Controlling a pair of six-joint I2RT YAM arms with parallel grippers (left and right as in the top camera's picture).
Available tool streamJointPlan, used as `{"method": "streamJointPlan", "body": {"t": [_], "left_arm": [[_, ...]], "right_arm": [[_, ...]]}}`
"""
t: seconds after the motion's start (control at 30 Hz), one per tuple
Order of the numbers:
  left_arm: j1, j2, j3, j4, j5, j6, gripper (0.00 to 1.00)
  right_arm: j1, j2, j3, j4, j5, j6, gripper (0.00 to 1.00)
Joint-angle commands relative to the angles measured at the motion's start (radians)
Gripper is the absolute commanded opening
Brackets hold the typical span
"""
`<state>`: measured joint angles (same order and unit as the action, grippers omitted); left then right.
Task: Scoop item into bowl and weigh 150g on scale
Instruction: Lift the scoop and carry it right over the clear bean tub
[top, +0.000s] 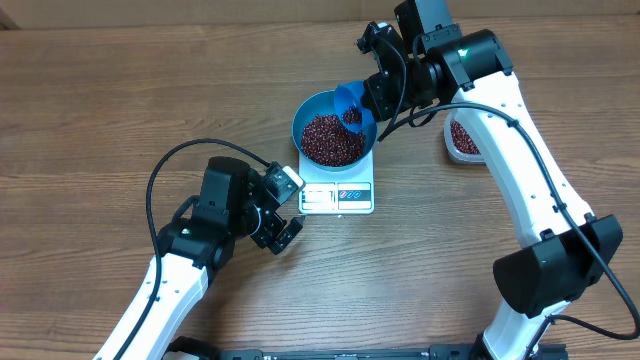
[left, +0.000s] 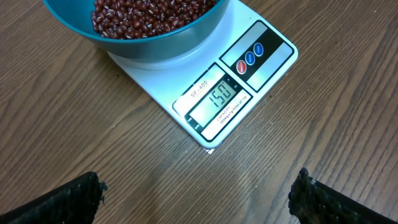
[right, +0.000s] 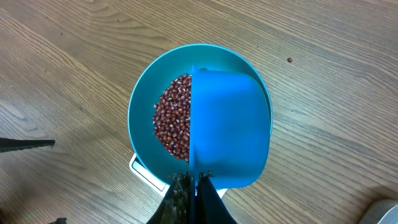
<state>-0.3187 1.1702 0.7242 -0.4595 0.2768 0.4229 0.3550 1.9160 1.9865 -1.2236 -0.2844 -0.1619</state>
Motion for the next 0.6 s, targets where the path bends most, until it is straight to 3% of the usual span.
{"method": "streamJointPlan", "body": {"t": [0.0,0.3,0.57], "left_arm": [[0.004,0.008,-0.005,0.0,0.001,0.019,0.99],[0.004,0.008,-0.005,0.0,0.001,0.019,0.99],[0.004,0.008,-0.005,0.0,0.001,0.019,1.0]], "right_arm": [[-0.004,-0.044,0.012,0.002,-0.01,-0.003,0.04],[-0.004,-0.048,0.012,0.003,-0.027,-0.004,0.04],[-0.095,-0.07,0.012,0.0,-0.201,-0.021,0.04]]}}
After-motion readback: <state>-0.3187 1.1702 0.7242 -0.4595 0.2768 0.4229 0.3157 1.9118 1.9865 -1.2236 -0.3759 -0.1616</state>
